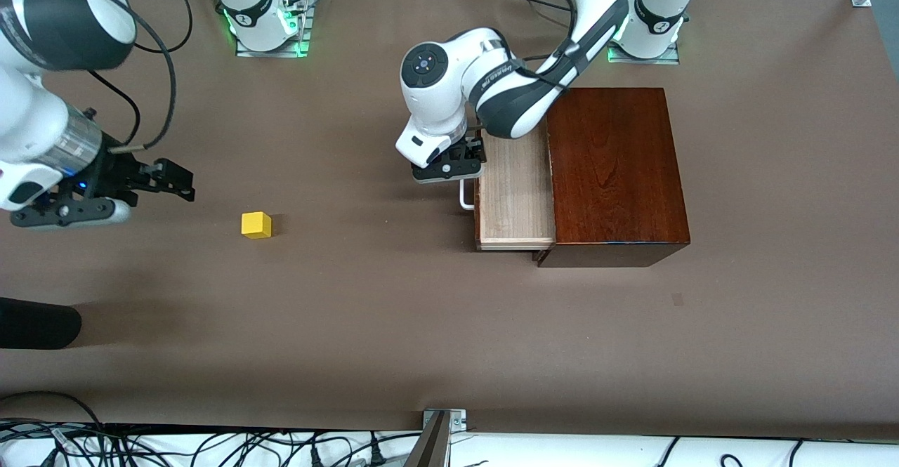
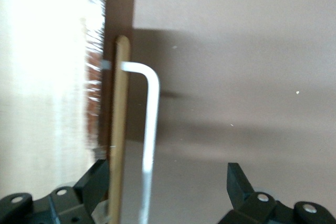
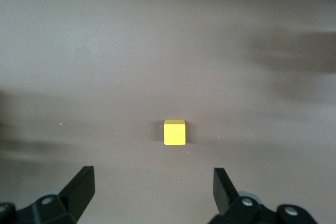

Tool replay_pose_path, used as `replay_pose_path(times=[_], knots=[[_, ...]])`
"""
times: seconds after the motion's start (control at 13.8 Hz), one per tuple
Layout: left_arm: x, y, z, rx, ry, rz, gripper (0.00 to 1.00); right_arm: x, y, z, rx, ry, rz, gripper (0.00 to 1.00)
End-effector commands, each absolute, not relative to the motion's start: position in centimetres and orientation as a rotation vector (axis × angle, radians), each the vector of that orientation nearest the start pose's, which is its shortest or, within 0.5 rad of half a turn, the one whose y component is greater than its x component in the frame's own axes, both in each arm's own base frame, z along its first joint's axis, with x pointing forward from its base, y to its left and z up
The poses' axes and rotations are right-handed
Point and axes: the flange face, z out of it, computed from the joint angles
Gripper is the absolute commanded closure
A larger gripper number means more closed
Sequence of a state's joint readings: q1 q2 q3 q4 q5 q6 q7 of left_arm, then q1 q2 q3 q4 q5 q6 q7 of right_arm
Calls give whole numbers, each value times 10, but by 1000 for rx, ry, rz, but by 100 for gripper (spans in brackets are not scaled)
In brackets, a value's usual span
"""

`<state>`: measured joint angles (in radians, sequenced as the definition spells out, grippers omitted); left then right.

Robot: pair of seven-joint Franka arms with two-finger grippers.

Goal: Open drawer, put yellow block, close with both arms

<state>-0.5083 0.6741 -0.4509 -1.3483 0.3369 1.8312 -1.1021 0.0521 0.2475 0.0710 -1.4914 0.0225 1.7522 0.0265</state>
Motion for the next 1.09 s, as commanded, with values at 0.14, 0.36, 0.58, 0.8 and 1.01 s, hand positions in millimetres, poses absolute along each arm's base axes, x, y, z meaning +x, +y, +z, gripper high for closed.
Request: replay_pose_path(times=[0.14,0.36,0.58,0.8,1.01], knots=[[509,-461,437,-2924,-65,79,0,650,78,474,-3095,-154,119,0],[539,-382,489,-2917,-66,160,0,657,73,440,-3095,-150,197,0],[561,-301,527,-2923,-39,235,0,661,76,407,-3097,-154,226,0],[586,-226,552,-2991,66,262,0,660,79,360,-3093,-155,231,0],[599,-162,566,-3038,138,257,0,645,79,314,-3091,-146,184,0]])
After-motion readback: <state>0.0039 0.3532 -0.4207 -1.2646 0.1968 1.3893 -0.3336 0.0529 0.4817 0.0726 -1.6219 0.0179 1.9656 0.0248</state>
